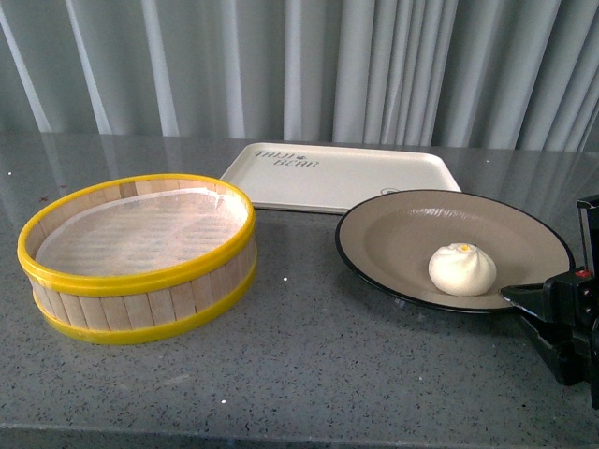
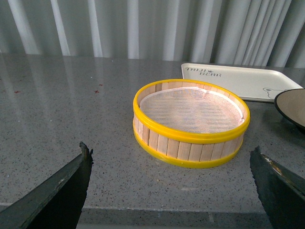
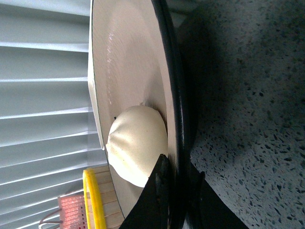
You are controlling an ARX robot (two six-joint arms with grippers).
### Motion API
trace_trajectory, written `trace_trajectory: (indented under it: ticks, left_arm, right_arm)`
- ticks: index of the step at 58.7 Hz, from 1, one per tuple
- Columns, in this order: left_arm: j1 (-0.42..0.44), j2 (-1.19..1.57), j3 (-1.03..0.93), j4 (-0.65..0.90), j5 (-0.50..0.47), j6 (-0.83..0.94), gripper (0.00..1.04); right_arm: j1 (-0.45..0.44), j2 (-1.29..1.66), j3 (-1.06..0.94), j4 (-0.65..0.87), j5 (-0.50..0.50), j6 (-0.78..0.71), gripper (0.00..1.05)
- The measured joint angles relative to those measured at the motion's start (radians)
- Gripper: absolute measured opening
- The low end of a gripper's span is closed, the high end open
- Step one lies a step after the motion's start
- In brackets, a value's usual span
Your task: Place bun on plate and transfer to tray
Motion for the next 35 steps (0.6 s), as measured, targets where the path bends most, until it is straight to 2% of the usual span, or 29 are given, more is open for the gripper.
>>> trace_trajectory:
  ticks: [21,35]
  left_arm:
    - [0.0,0.0,0.0,0.0,0.0,0.0,0.98]
    - [0.0,0.0,0.0,0.0,0.0,0.0,0.98]
  right_arm:
    - [-0.001,-0.08,-0.025,-0.023,-0.003,0.006,0.03]
    - [-0.008,-0.196,-0.018,-0.085,-0.03,-0.043,0.03]
